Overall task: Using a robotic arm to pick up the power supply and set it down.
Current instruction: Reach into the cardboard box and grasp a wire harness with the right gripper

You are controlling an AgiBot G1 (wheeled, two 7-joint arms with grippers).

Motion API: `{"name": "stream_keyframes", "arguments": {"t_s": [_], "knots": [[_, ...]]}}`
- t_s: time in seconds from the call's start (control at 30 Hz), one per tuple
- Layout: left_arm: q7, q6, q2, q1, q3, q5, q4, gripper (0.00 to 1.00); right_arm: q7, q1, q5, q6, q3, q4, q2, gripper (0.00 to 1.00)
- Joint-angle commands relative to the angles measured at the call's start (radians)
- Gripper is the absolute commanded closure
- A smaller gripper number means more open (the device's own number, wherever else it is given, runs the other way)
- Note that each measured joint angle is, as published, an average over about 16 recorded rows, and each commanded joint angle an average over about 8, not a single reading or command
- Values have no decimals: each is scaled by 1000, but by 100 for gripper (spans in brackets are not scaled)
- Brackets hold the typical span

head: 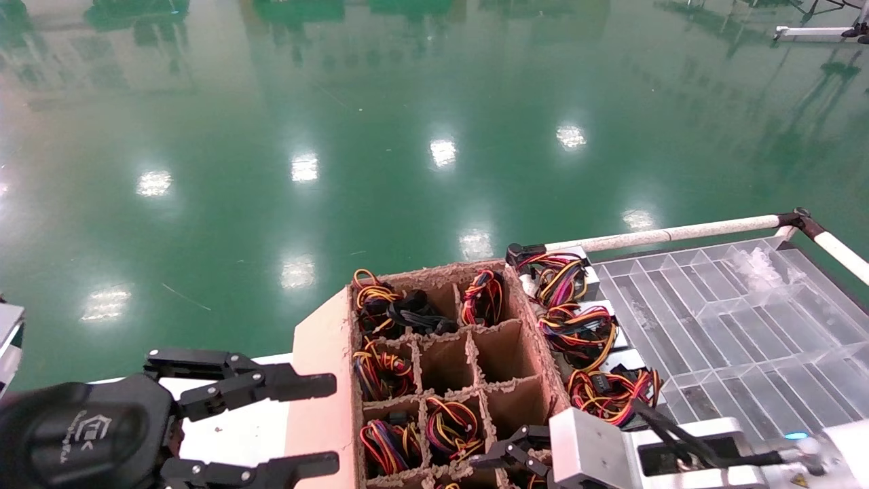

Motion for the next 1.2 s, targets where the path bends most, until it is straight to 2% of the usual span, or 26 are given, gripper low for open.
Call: {"name": "stream_keyframes", "arguments": {"t_s": [0.03,0.83,1.2], "knots": [[0,0,0,0,0,0,0,0,5,16,-27,-2,-14,-14,-13,100],[0,0,0,0,1,-1,0,0,-17,21,-85,-3,-45,-94,-37,100],[1,0,0,0,1,-1,0,0,-5,19,-53,1,-24,-78,-17,100]]}}
